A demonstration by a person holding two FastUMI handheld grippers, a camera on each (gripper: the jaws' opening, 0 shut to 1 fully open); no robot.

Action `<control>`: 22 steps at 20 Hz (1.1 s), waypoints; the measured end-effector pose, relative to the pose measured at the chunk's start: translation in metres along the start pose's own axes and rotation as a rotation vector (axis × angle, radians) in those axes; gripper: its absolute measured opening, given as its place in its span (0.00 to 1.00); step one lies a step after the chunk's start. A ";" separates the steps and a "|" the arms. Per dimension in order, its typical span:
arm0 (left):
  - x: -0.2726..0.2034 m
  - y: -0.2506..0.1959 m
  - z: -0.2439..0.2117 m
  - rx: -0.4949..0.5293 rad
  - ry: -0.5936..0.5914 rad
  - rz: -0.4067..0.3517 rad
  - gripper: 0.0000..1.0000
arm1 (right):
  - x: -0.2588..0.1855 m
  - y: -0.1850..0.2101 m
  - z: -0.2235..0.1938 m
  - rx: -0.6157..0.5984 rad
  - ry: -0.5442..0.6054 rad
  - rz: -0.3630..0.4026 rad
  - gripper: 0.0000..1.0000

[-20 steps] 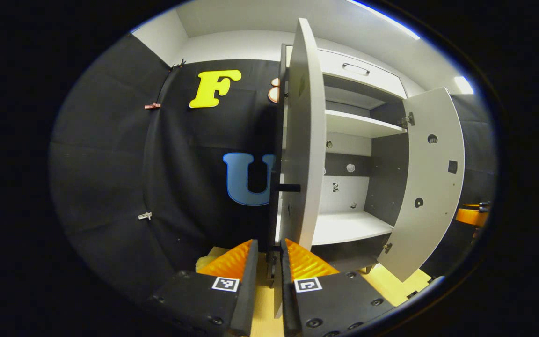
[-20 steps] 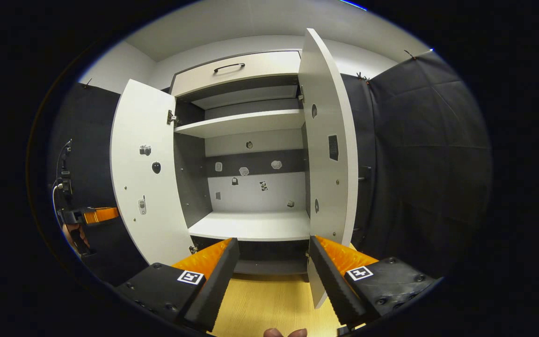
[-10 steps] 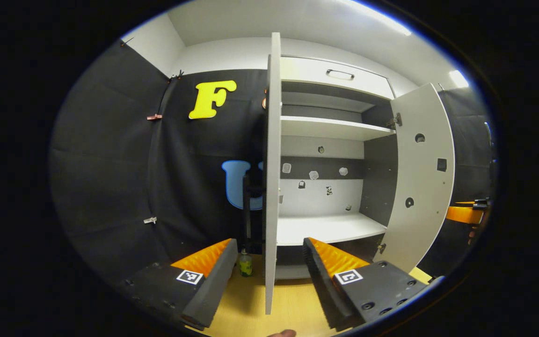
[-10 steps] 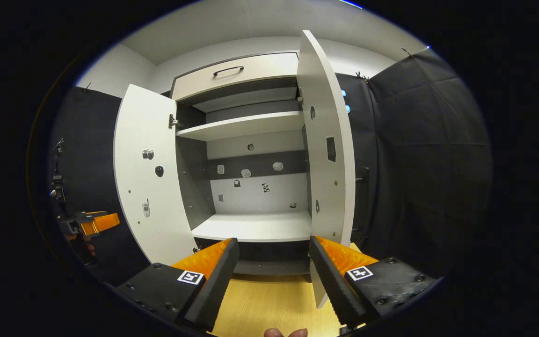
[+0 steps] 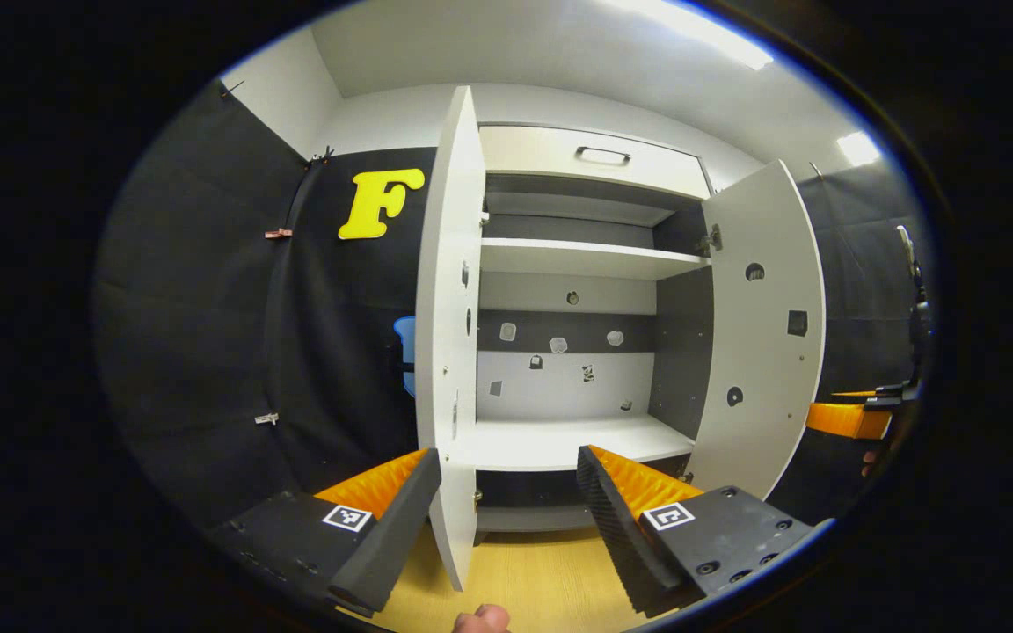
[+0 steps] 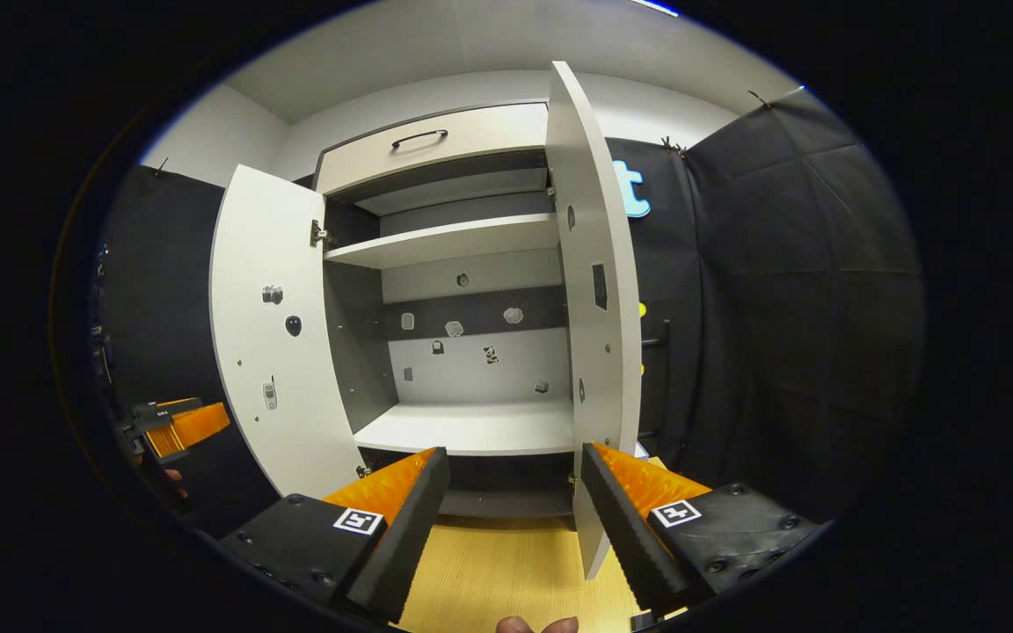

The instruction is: Open the right door of the double-door shoe cabinet with the right hand, and open the left door with the left hand.

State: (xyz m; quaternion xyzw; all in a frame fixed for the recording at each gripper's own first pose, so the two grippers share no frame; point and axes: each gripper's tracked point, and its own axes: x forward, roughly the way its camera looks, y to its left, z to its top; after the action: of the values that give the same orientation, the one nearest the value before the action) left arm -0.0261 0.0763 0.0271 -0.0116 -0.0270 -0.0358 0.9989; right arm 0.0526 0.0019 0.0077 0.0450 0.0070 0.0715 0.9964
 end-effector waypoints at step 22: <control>-0.004 -0.049 -0.001 0.032 -0.004 -0.008 0.96 | 0.001 0.006 0.002 -0.005 -0.025 0.020 0.95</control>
State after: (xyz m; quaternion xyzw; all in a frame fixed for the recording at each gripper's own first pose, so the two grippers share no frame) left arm -0.0333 0.0276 0.0270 0.0044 -0.0296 -0.0391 0.9988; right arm 0.0532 0.0077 0.0102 0.0434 -0.0059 0.0811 0.9957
